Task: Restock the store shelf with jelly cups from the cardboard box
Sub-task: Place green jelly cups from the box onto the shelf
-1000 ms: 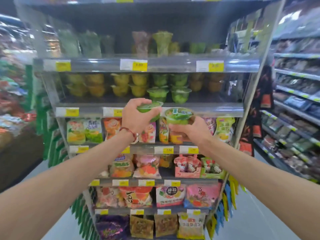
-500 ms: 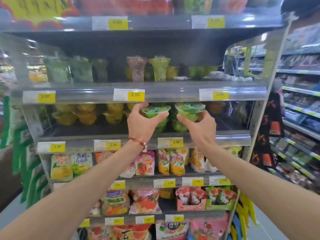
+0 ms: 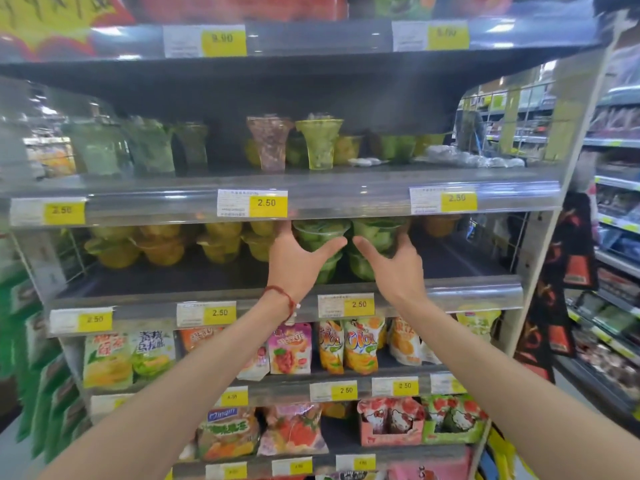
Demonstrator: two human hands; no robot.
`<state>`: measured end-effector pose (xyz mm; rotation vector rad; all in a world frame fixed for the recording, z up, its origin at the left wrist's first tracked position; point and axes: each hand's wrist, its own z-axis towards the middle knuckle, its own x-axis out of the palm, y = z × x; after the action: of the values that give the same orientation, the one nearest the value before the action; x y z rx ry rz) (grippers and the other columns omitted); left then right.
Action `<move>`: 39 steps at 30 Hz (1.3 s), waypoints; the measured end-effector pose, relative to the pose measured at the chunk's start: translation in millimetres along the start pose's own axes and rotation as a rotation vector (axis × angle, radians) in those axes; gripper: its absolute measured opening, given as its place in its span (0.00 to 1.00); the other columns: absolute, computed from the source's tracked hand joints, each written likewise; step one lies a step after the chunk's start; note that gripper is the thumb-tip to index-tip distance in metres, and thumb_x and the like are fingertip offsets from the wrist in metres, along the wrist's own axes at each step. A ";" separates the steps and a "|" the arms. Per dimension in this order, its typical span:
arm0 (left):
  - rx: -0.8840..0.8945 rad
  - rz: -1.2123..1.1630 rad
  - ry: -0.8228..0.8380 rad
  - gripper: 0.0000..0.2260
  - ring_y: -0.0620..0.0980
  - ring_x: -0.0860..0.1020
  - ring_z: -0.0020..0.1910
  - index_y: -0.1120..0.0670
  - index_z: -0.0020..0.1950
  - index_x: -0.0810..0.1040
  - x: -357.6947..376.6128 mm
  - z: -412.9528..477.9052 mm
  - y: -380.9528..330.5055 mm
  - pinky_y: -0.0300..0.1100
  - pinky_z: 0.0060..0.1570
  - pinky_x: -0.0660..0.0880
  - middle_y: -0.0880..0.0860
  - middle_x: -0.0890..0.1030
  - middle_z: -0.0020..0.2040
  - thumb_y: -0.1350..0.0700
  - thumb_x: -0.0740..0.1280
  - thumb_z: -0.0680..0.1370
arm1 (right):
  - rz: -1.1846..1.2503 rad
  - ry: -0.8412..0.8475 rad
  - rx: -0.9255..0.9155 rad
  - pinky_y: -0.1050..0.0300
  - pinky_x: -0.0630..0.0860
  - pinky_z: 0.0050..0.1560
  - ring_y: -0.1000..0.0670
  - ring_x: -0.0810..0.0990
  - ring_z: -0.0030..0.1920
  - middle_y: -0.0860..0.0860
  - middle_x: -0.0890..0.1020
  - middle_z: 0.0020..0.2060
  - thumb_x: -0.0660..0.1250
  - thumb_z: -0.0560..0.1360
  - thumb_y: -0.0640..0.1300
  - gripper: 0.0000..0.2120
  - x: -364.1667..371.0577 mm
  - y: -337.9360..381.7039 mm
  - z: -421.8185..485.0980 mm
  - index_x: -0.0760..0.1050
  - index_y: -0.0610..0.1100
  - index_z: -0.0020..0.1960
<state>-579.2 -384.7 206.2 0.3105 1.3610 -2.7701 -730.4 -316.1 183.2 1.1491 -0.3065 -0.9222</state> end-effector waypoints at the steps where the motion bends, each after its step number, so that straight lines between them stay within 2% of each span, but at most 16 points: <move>1: 0.011 -0.002 0.016 0.34 0.41 0.74 0.60 0.49 0.67 0.69 1.3 -0.5 2.9 0.36 0.61 0.68 0.44 0.77 0.61 0.43 0.79 0.66 | -0.011 0.006 -0.014 0.43 0.75 0.65 0.46 0.79 0.63 0.53 0.82 0.60 0.70 0.68 0.72 0.37 0.5 -2.1 0.2 0.71 0.51 0.69; 7: 0.009 -0.027 -0.044 0.33 0.43 0.73 0.62 0.48 0.69 0.65 9.3 -1.6 11.0 0.38 0.64 0.68 0.46 0.75 0.63 0.45 0.77 0.70 | -0.030 0.022 -0.020 0.41 0.75 0.66 0.45 0.78 0.65 0.52 0.81 0.64 0.66 0.66 0.77 0.43 3.6 -4.4 1.1 0.66 0.52 0.73; 14: 0.018 0.016 0.015 0.35 0.51 0.71 0.68 0.45 0.73 0.55 13.7 0.5 16.8 0.51 0.69 0.68 0.51 0.71 0.69 0.42 0.72 0.73 | -0.049 -0.038 -0.042 0.48 0.73 0.62 0.45 0.79 0.63 0.53 0.81 0.61 0.67 0.73 0.70 0.33 10.9 -2.8 -4.2 0.67 0.52 0.70; 18: 0.001 0.003 0.000 0.33 0.50 0.72 0.66 0.46 0.71 0.58 10.1 0.4 17.0 0.50 0.68 0.69 0.50 0.72 0.67 0.43 0.73 0.73 | -0.043 -0.002 -0.047 0.47 0.73 0.65 0.46 0.77 0.66 0.53 0.79 0.65 0.67 0.73 0.70 0.35 9.1 -3.6 -3.7 0.65 0.53 0.73; 23: 0.027 -0.037 -0.033 0.31 0.45 0.72 0.64 0.49 0.71 0.61 7.4 -5.5 12.6 0.38 0.64 0.66 0.47 0.73 0.65 0.48 0.73 0.74 | -0.026 0.064 -0.034 0.47 0.73 0.66 0.47 0.77 0.66 0.54 0.78 0.66 0.67 0.74 0.68 0.34 0.2 -1.9 -1.9 0.64 0.52 0.73; 30: -0.011 0.034 0.079 0.35 0.49 0.71 0.68 0.46 0.73 0.56 1.4 -1.2 11.6 0.48 0.69 0.67 0.49 0.70 0.69 0.41 0.71 0.74 | -0.098 0.182 -0.070 0.48 0.73 0.68 0.48 0.77 0.67 0.52 0.79 0.65 0.66 0.76 0.64 0.32 -8.9 1.9 -0.6 0.64 0.46 0.71; 32: -0.029 0.044 0.110 0.39 0.50 0.68 0.71 0.46 0.76 0.51 0.7 -3.5 9.7 0.49 0.72 0.65 0.50 0.67 0.73 0.39 0.70 0.74 | -0.118 0.207 -0.073 0.50 0.72 0.69 0.48 0.76 0.68 0.51 0.77 0.67 0.65 0.75 0.68 0.36 -11.4 5.6 -0.6 0.63 0.45 0.72; 35: -0.073 0.033 0.124 0.43 0.52 0.64 0.74 0.50 0.79 0.47 -0.4 -6.2 7.5 0.48 0.73 0.61 0.53 0.62 0.76 0.40 0.69 0.75 | -0.153 0.185 -0.087 0.45 0.72 0.69 0.47 0.75 0.68 0.51 0.76 0.67 0.59 0.66 0.80 0.48 -10.5 5.6 0.9 0.64 0.46 0.72; 39: -0.081 0.031 0.125 0.41 0.53 0.64 0.73 0.51 0.78 0.49 -0.4 -5.4 6.1 0.48 0.72 0.62 0.53 0.62 0.75 0.41 0.70 0.75 | -0.146 0.161 -0.054 0.40 0.72 0.68 0.45 0.76 0.67 0.50 0.76 0.66 0.56 0.62 0.84 0.51 -6.9 3.0 3.1 0.64 0.47 0.69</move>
<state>-577.2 -384.2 198.3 0.5034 1.4770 -2.7030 -735.2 -312.6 188.7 1.1998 -0.0675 -0.9526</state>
